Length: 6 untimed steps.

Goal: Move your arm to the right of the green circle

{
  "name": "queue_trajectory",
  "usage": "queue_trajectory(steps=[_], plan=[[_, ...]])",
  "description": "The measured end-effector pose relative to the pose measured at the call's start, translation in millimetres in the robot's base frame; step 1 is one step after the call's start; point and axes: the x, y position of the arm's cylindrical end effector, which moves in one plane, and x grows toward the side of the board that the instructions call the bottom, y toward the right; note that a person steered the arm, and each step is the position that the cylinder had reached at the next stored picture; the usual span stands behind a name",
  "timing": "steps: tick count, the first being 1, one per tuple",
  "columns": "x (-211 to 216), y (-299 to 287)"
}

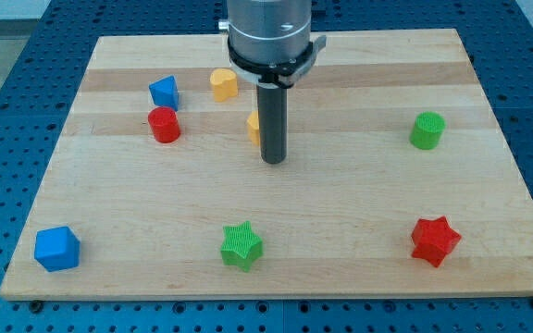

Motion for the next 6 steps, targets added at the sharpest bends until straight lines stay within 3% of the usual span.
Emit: queue_trajectory(steps=[3, 5, 6], plan=[[48.6, 183.0], [45.3, 234.3], [18.3, 242.2]])
